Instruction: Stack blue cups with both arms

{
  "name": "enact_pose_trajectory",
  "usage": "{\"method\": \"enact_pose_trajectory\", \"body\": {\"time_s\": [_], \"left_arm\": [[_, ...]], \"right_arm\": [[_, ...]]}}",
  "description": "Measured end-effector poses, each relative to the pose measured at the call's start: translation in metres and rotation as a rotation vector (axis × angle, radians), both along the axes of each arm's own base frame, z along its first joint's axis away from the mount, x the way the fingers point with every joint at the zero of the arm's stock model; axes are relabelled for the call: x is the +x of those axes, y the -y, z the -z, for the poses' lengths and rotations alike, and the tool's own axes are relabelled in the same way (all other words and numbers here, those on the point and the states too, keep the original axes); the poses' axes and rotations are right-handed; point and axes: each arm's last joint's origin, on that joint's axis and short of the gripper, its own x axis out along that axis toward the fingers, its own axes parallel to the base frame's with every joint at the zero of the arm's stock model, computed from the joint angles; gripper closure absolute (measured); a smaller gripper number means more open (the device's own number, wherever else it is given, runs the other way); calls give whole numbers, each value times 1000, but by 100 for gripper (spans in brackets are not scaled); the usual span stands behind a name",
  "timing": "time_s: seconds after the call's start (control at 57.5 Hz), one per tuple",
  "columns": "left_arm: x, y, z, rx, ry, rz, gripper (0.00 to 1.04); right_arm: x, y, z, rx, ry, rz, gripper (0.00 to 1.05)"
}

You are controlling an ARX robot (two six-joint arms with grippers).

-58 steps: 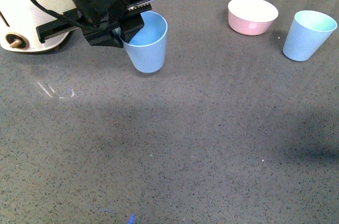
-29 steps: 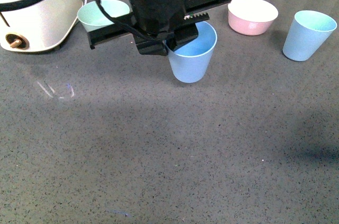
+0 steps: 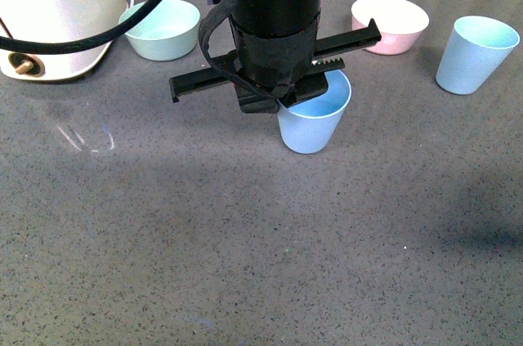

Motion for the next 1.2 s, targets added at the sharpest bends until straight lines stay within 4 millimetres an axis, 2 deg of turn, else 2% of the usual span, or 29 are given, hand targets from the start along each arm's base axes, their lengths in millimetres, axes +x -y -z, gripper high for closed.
{"method": "enact_pose_trajectory", "body": {"time_s": [0.226, 0.296, 0.383, 0.47, 0.522, 0.591, 0.817, 0.922, 0.974, 1.026, 1.113, 1.2], "left_arm": [[0, 0, 0, -1, 0, -1, 73], [0, 0, 0, -2, 3, -2, 59], [1, 0, -1, -6, 8, -2, 48], [0, 0, -5, -13, 22, -2, 31], [-1, -2, -12, -28, 47, 3, 18], [-3, -6, -23, -37, 82, 11, 7], [-15, -32, -57, -99, 198, -7, 9], [-28, -54, -76, -138, 340, -13, 10], [-35, -71, -83, -44, 648, -57, 21], [-52, -100, -89, 51, 875, -48, 31], [-77, -138, -97, 139, 1044, -41, 44], [-110, -177, -96, 223, 1147, -39, 63]], "right_arm": [[0, 0, 0, 0, 0, 0, 9], [0, 0, 0, 0, 0, 0, 9], [0, 0, 0, 0, 0, 0, 9], [0, 0, 0, 0, 0, 0, 9], [0, 0, 0, 0, 0, 0, 9], [0, 0, 0, 0, 0, 0, 9], [0, 0, 0, 0, 0, 0, 9], [0, 0, 0, 0, 0, 0, 9], [0, 0, 0, 0, 0, -1, 9], [0, 0, 0, 0, 0, -1, 9], [0, 0, 0, 0, 0, 1, 9], [0, 0, 0, 0, 0, -1, 9]]}}
